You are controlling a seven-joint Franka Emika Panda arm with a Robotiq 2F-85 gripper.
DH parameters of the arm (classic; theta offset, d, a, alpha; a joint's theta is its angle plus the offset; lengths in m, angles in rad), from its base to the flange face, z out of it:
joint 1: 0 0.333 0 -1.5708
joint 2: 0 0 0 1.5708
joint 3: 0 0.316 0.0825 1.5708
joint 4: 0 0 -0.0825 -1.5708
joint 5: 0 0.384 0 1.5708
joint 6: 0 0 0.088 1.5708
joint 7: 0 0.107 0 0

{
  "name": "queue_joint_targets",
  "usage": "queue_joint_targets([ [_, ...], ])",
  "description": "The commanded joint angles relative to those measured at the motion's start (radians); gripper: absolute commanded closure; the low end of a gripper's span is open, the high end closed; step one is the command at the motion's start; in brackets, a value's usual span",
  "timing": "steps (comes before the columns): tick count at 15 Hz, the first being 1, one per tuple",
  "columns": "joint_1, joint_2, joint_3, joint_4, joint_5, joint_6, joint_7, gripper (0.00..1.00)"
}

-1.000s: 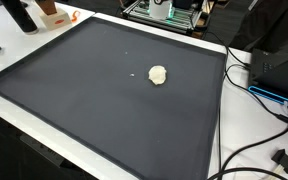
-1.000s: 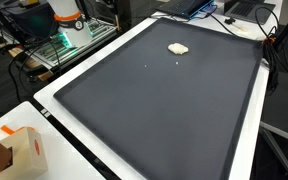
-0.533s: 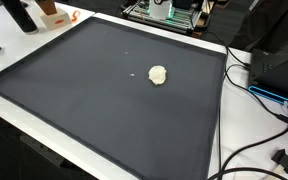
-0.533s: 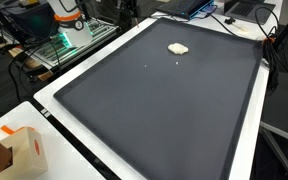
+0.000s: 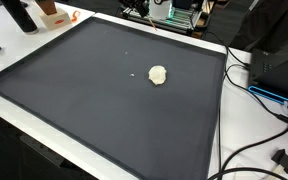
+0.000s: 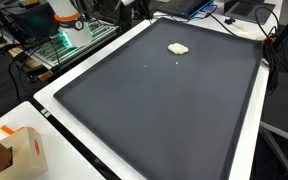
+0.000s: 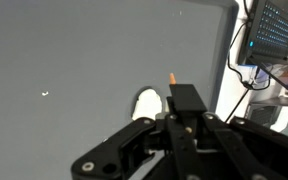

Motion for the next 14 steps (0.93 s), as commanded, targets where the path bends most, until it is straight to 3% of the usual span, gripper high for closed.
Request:
queue_joint_targets([
  [1, 0.013, 0.022, 0.028, -0.030, 0.148, 0.091, -0.077, 0.97],
  [9, 0.049, 0.105, 0.122, -0.016, 0.395, 0.294, -0.206, 0.97],
  [14, 0.058, 0.161, 0.156, 0.016, 0.543, 0.342, -0.276, 0.97],
])
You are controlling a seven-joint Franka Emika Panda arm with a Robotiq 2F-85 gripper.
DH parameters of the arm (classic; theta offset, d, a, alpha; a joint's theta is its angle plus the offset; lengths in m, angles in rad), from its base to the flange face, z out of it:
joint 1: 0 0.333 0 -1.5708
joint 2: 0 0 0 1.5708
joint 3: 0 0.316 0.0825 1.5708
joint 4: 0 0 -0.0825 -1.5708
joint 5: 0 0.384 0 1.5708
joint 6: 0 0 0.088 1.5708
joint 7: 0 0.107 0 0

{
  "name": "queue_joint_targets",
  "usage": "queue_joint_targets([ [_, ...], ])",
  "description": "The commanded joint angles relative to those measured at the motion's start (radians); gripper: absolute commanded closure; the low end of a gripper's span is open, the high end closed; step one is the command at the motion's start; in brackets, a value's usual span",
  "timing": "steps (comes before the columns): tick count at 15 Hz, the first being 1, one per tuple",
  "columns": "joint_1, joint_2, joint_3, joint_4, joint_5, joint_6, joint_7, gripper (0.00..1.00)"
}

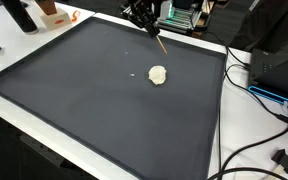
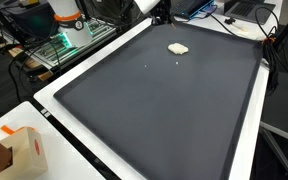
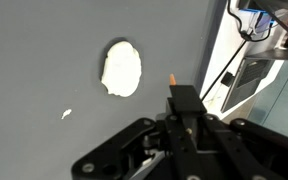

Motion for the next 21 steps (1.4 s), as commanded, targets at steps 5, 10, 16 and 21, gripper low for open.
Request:
queue_joint_targets([
  [5, 0.003, 0.089, 0.025, 0.044, 0.182, 0.040, -0.077, 0.97],
  [10, 0.006, 0.133, 0.027, 0.056, 0.180, 0.072, -0.026, 0.97],
  [16, 0.008, 0.156, 0.026, 0.056, 0.162, 0.108, 0.048, 0.97],
  [21, 0.009, 0.138, 0.026, 0.043, 0.136, 0.117, 0.133, 0.97],
])
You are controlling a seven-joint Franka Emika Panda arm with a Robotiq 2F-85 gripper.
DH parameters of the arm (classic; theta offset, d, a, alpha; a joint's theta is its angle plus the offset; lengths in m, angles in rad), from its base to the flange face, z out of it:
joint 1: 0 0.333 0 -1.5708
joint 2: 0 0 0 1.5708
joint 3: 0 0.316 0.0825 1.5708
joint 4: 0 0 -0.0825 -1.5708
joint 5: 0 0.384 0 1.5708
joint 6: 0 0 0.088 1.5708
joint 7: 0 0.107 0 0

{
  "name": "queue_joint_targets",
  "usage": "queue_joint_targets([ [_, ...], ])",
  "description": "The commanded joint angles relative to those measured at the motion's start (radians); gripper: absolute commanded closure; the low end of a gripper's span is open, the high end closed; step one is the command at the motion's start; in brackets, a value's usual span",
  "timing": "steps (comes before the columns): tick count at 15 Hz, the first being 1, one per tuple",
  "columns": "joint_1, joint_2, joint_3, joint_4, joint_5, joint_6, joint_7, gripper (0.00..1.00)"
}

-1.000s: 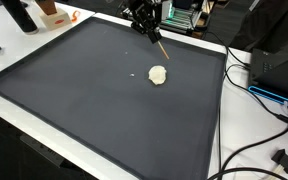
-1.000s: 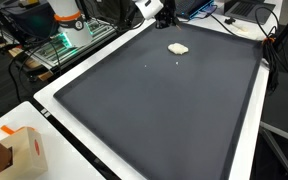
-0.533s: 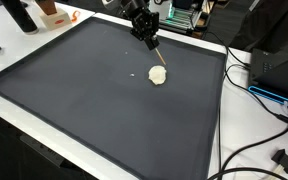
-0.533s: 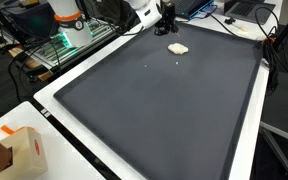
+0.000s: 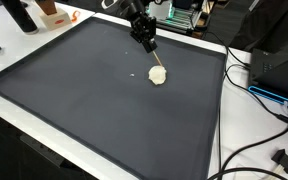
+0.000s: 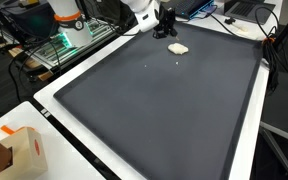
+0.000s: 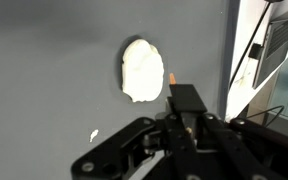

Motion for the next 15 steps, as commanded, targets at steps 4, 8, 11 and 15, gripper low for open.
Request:
queue_joint_targets([
  [4, 0.013, -0.023, 0.007, -0.018, -0.046, 0.073, 0.105, 0.97],
  [8, 0.019, -0.052, 0.012, -0.030, -0.138, 0.111, 0.172, 0.97],
  [11, 0.020, -0.086, 0.017, -0.038, -0.221, 0.124, 0.223, 0.97],
  [15, 0.022, -0.137, 0.027, -0.054, -0.362, 0.134, 0.279, 0.97],
])
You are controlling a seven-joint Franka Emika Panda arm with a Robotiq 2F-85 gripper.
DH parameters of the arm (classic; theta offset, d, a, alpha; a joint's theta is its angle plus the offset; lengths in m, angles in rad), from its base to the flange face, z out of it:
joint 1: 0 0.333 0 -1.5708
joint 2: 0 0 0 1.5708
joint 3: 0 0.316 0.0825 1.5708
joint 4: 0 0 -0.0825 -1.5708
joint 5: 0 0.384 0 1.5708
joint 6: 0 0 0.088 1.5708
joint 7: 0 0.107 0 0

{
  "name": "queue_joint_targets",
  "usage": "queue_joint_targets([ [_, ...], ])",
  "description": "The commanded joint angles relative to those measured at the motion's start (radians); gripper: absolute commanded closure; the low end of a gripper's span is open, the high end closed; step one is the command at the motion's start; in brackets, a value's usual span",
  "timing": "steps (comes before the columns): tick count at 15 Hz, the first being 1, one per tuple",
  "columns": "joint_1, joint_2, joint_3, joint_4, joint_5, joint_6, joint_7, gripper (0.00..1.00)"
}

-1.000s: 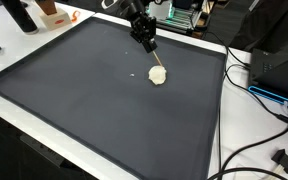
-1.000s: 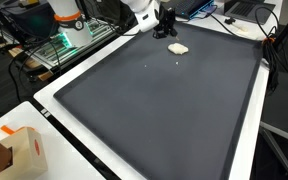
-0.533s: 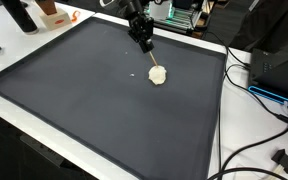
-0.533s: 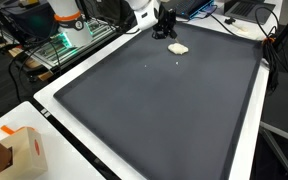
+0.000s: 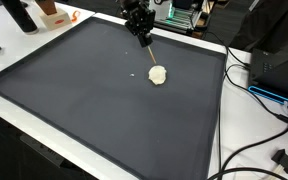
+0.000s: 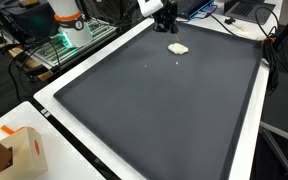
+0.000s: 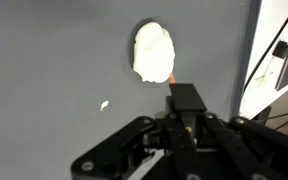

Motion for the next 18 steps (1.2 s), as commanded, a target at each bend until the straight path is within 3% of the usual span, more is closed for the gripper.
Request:
queue_joint_targets([
  [1, 0.007, -0.077, 0.011, -0.052, -0.129, 0.025, 0.068, 0.97],
  [8, 0.010, -0.181, 0.015, -0.097, -0.375, 0.046, 0.162, 0.97],
  [18, 0.018, -0.303, 0.000, -0.123, -0.737, -0.009, 0.301, 0.97],
])
